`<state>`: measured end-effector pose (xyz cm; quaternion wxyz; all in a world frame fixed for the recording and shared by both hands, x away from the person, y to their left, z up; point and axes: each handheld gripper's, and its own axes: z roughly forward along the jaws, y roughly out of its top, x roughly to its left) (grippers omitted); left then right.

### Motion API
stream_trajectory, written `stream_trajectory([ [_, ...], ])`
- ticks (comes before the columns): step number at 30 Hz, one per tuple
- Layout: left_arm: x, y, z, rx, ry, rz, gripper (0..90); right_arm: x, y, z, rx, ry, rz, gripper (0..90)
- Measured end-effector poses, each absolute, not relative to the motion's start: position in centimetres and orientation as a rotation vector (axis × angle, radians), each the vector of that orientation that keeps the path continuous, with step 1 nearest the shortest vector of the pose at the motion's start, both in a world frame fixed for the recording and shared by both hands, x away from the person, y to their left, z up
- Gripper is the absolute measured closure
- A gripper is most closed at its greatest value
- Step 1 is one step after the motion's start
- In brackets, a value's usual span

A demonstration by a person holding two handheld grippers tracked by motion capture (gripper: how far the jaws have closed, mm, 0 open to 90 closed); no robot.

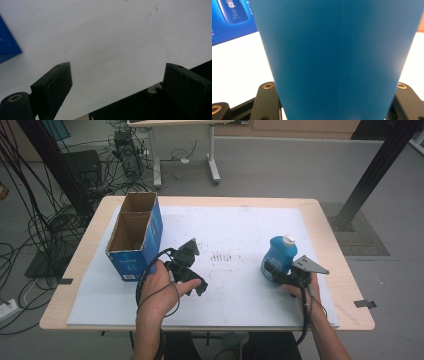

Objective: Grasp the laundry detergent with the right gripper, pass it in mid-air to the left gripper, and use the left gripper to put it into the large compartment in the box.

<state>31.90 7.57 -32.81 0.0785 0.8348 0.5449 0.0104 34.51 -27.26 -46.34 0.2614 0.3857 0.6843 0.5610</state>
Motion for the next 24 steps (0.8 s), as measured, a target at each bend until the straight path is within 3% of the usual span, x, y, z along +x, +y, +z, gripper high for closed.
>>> stream_trajectory([
  [24,31.98,7.25,-32.74,2.506,1.63,0.036,9.5,34.47,-27.26,-46.42,1.04,1.847,1.524,40.5],
])
